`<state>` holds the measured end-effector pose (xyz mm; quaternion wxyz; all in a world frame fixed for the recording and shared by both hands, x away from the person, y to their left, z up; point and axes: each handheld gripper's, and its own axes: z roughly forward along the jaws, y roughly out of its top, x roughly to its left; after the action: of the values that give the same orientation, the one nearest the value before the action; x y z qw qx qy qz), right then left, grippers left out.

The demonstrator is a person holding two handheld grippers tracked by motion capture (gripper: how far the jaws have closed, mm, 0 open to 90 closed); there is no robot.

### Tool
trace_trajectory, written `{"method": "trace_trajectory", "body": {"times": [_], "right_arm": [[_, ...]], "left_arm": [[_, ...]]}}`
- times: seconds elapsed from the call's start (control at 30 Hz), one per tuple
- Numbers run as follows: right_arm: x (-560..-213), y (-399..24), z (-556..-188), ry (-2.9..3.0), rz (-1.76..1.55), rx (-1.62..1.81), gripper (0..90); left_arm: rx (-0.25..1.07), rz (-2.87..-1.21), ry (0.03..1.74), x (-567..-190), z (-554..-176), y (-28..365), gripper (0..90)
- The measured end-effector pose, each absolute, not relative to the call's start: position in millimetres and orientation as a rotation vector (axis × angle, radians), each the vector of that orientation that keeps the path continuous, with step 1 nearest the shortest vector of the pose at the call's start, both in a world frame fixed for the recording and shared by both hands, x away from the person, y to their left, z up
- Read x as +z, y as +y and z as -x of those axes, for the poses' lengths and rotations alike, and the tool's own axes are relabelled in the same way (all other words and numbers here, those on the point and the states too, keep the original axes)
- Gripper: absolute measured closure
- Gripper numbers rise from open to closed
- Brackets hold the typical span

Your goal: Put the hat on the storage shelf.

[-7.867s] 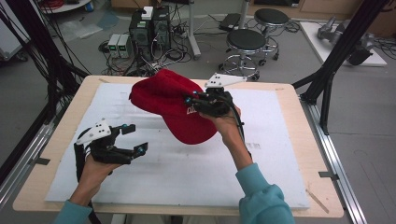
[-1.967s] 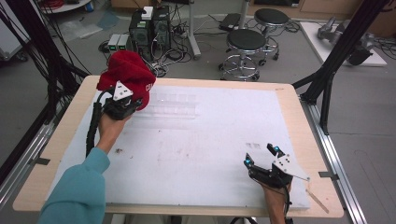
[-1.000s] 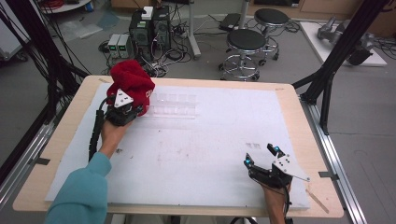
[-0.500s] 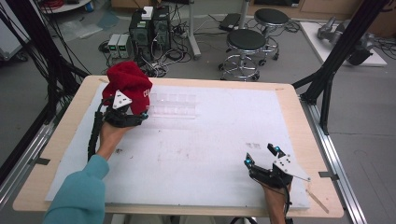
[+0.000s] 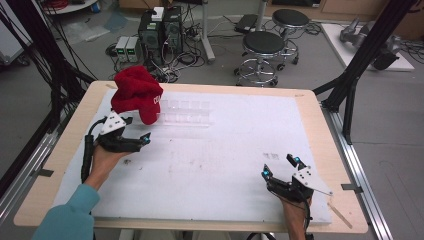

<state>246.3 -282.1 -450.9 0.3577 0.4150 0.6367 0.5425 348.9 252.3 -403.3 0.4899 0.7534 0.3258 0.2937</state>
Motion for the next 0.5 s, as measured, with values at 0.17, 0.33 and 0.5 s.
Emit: {"method": "trace_trajectory", "body": {"times": [0.17, 0.33, 0.5], "right_arm": [[-451, -282, -246, 1.640, -1.061, 1.396, 10.9], [-451, -282, -245, 1.635, -1.052, 1.394, 10.9], [-452, -280, -243, 1.624, -1.034, 1.389, 11.0]], "left_arm": [[0.748, -1.749, 0.735, -411, -318, 276, 12.2], [0.738, -1.659, 0.679, -424, -290, 297, 12.2], [0.717, -1.619, 0.674, -437, -274, 310, 12.3]]}}
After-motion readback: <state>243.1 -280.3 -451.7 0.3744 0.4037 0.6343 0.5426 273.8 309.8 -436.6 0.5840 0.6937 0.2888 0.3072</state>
